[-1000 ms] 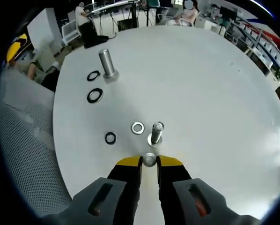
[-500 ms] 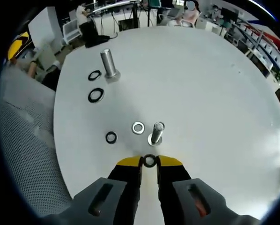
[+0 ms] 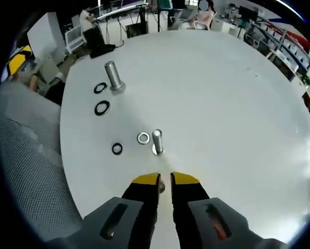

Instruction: Place the washer onto the threaded stud by aligning its center hole with the stud, sliding it down to the base, and recovering from edge contact or off-axis alignment until the washer reaches the visible bottom stop.

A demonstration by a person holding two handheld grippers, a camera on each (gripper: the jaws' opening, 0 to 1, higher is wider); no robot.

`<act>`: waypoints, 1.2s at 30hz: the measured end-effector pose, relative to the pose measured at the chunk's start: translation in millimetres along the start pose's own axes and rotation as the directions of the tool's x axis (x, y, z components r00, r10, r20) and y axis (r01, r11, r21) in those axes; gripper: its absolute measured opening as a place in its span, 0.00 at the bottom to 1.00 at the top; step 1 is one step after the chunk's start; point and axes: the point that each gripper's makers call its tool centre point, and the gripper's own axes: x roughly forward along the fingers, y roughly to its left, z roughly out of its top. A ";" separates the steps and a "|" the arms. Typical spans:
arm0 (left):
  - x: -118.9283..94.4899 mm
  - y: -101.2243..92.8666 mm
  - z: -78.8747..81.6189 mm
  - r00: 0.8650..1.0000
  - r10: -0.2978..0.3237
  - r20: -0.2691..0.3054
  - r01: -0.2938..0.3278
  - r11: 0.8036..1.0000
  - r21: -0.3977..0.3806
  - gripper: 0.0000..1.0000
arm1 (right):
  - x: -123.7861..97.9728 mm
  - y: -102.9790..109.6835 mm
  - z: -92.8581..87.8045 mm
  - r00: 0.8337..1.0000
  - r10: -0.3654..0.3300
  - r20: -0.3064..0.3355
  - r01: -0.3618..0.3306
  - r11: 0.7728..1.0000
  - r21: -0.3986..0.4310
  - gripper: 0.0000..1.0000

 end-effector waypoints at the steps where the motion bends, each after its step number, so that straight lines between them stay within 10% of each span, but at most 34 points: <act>1: 0.1 0.0 0.1 1.000 0.000 0.000 0.000 1.000 0.000 0.04 | -2.5 -3.8 -0.4 1.000 -0.008 0.004 0.008 1.000 0.008 0.11; 36: 0.9 -0.7 -2.9 1.000 -0.005 -0.019 0.005 1.000 0.005 0.04 | 11.4 13.9 -23.7 0.998 0.036 -0.052 -0.037 0.999 -0.030 0.15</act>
